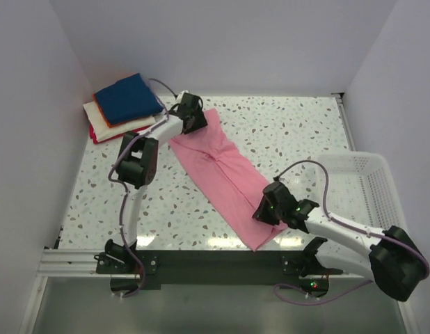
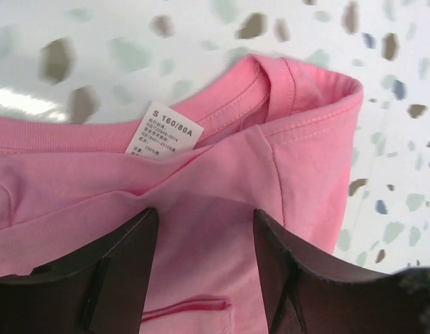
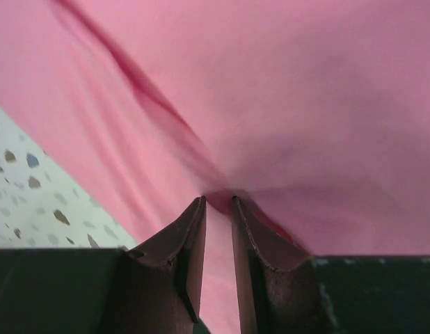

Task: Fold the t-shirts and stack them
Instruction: Fold the tshirt

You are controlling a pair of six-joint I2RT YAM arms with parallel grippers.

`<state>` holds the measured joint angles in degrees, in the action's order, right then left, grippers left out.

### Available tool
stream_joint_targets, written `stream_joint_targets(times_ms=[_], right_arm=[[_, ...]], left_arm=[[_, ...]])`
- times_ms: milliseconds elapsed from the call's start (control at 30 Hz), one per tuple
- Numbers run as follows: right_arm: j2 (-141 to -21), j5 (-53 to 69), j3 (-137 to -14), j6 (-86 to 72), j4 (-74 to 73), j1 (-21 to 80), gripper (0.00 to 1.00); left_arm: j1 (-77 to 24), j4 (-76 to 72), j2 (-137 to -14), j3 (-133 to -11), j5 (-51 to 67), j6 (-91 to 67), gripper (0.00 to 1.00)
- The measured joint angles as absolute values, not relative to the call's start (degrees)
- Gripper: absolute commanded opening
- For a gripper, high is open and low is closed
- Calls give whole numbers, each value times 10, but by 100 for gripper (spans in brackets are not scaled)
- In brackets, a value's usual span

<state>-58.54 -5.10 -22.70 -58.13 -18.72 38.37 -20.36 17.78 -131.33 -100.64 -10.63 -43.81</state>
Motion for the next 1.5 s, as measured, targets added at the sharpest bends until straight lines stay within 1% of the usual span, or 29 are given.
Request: stream_joint_targets(times_ms=[33, 100, 133, 200, 267, 333, 367, 400, 467, 533, 733, 800, 867, 1067, 1167, 1267, 1300, 1367, 1433, 1500], right_arm=[[-595, -54, -228, -591, -182, 411, 25], [-632, -57, -240, -610, -171, 463, 25], [-657, -63, -255, -617, -168, 488, 25], [-714, -65, -294, -623, -153, 522, 25], [-790, -65, -355, -623, -150, 553, 26], [-858, -65, -419, -618, -148, 574, 26], [-883, -63, -448, -615, -143, 581, 26], [-901, -62, -470, -611, -138, 586, 26], [-926, -56, -509, -599, -138, 591, 26], [-941, -52, -541, -586, -142, 591, 27], [-924, -64, -593, -535, -178, 591, 30], [-890, -86, -594, -524, -215, 591, 30], [-845, -114, -592, -518, -252, 589, 30], [-714, -173, -559, -515, -329, 566, 31], [-675, -182, -525, -512, -353, 544, 31], [-661, -182, -498, -504, -375, 512, 31], [-661, -181, -491, -502, -380, 505, 31], [-661, -178, -478, -499, -385, 502, 31], [-660, -167, -460, -497, -383, 502, 31], [-660, -153, -442, -495, -383, 502, 31]], left_arm=[[-209, 180, -1340, -1049, -97, -427, 65], [-219, 176, -1386, -1120, -71, -407, 67], [-223, 176, -1409, -1156, -55, -397, 70], [-227, 160, -1449, -1214, -18, -382, 73], [-230, 133, -1475, -1245, 21, -373, 78], [-229, 110, -1488, -1257, 57, -367, 83], [-229, 97, -1493, -1260, 75, -365, 84], [-228, 85, -1497, -1263, 95, -363, 87], [-224, 64, -1505, -1267, 131, -363, 88], [-218, 51, -1513, -1275, 168, -364, 91], [-198, 27, -1506, -1268, 236, -369, 92], [-191, 17, -1474, -1230, 239, -371, 92], [-186, 10, -1417, -1170, 236, -378, 91], [-198, -25, -1120, -884, 149, -415, 88], [-233, -39, -994, -782, 97, -432, 78], [-274, -46, -901, -673, 63, -453, 75], [-288, -42, -874, -630, 50, -461, 72], [-316, -30, -829, -548, 18, -477, 72], [-342, 7, -792, -478, -8, -495, 68], [-369, 46, -761, -428, -28, -514, 68]])
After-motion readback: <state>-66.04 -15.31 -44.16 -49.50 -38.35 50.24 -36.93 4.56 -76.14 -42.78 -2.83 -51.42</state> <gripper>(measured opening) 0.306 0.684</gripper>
